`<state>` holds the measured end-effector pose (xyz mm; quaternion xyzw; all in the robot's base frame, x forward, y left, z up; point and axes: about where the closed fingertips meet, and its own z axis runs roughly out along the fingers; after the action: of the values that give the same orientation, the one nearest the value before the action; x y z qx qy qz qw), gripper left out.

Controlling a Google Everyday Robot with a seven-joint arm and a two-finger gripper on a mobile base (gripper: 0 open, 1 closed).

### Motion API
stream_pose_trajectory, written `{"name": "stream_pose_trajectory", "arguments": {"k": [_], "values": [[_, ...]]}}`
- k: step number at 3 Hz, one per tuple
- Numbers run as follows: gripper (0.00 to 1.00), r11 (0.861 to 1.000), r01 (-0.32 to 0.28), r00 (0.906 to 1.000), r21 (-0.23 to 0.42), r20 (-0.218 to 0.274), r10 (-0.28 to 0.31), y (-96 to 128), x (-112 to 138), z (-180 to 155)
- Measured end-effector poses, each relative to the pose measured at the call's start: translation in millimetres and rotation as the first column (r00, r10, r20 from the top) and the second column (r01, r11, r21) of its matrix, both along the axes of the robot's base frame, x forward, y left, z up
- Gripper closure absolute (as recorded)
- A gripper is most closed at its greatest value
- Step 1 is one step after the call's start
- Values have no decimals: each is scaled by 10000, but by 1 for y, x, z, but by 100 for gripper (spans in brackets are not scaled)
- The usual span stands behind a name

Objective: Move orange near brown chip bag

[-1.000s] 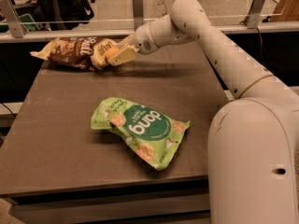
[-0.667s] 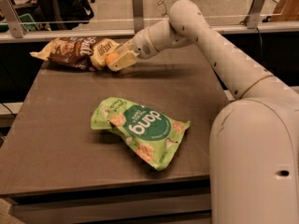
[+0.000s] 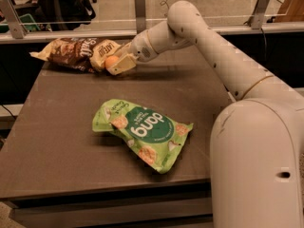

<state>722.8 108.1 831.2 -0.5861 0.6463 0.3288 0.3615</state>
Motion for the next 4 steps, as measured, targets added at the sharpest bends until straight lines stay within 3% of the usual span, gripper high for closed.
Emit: {"name": "stream_pose_trajectory", "arguments": {"k": [3, 4], "values": [[16, 9999, 37, 10000, -107, 87, -36, -3, 4, 3], [0, 9999, 83, 9998, -135, 155, -81, -6, 7, 5]]}}
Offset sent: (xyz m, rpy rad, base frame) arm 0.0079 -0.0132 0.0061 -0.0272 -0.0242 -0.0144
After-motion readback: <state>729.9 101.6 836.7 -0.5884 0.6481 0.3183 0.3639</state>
